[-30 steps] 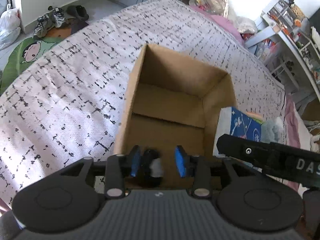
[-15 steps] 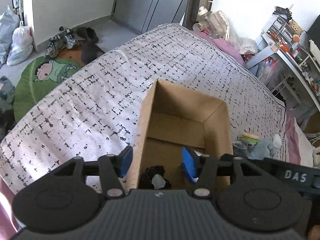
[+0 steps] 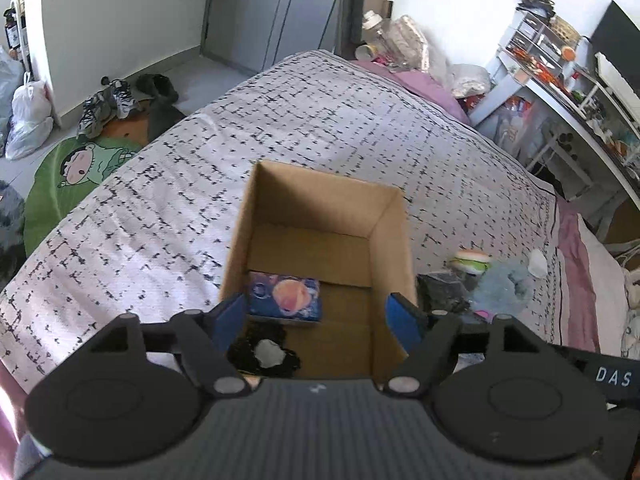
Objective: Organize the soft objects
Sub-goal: 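Open both tools to drop the lace item and tissue pack into the box, then grasp the black bead bag with the left tool while the right tool grasps the denim pouch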
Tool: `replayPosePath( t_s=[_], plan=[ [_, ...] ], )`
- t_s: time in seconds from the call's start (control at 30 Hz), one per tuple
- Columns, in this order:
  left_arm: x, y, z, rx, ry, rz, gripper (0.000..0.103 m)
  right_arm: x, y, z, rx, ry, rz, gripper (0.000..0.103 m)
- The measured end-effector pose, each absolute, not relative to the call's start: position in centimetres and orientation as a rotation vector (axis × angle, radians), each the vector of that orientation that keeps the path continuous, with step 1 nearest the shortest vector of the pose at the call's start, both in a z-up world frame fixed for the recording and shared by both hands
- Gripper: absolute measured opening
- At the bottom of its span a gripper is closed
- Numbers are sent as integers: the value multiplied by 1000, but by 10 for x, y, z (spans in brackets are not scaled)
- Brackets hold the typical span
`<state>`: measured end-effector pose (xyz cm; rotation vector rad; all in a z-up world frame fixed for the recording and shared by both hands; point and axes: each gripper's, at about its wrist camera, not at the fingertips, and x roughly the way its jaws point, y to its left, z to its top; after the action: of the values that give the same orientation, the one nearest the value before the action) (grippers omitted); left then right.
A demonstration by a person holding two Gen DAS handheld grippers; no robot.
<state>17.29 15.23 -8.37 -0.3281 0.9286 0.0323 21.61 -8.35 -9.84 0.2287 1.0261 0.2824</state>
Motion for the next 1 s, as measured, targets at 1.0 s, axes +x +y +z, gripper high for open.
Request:
replayPosePath(
  t_s=[1.0],
  plan=[
    [170, 48, -69, -230, 899, -38, 103, 198, -208, -95, 311, 920, 207, 103]
  ],
)
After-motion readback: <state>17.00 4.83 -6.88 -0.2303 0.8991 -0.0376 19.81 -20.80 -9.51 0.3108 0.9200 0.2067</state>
